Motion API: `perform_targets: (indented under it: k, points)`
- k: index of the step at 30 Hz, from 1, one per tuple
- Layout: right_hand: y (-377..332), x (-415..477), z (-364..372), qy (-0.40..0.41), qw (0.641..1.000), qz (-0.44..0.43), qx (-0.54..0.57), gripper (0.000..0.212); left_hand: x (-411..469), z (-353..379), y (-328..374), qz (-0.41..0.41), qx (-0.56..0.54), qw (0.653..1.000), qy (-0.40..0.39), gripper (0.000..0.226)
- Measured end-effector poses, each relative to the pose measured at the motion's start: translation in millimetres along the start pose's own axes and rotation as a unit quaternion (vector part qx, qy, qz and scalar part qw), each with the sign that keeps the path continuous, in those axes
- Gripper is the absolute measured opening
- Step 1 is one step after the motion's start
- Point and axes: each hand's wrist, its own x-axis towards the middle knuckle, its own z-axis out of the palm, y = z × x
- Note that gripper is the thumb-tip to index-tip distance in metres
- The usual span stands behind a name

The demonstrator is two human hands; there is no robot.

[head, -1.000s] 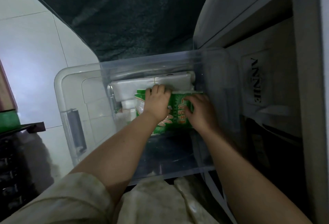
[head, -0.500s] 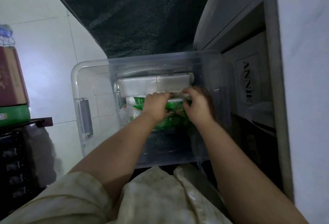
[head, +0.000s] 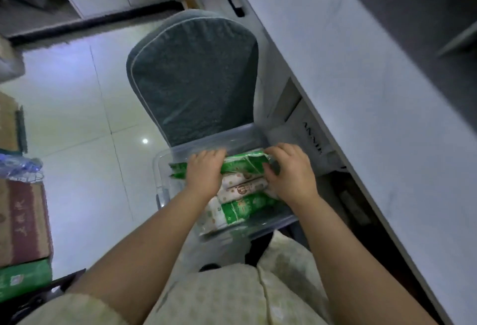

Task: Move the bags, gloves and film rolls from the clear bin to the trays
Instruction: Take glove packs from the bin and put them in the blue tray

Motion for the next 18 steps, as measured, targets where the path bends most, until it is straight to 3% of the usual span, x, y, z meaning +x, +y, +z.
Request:
perform_targets:
  k: [9, 14, 18]
  points:
    - [-40, -137, -58, 0.072, 0.986, 0.111, -0.103, 0.026, -46, -57, 30, 0.151, -0.021, 0.987, 0.052, 0.027]
    - [-41, -216, -102, 0.120, 0.967, 0.173, -0.143, 0.027, -79, -94, 115, 0.271, -0.036, 0.957, 0.094, 0.029]
    - [-35, -286, -138, 0.173, 0.947, 0.223, -0.153, 0.025, -120, -116, 207, 0.389, -0.051, 0.912, 0.118, 0.032]
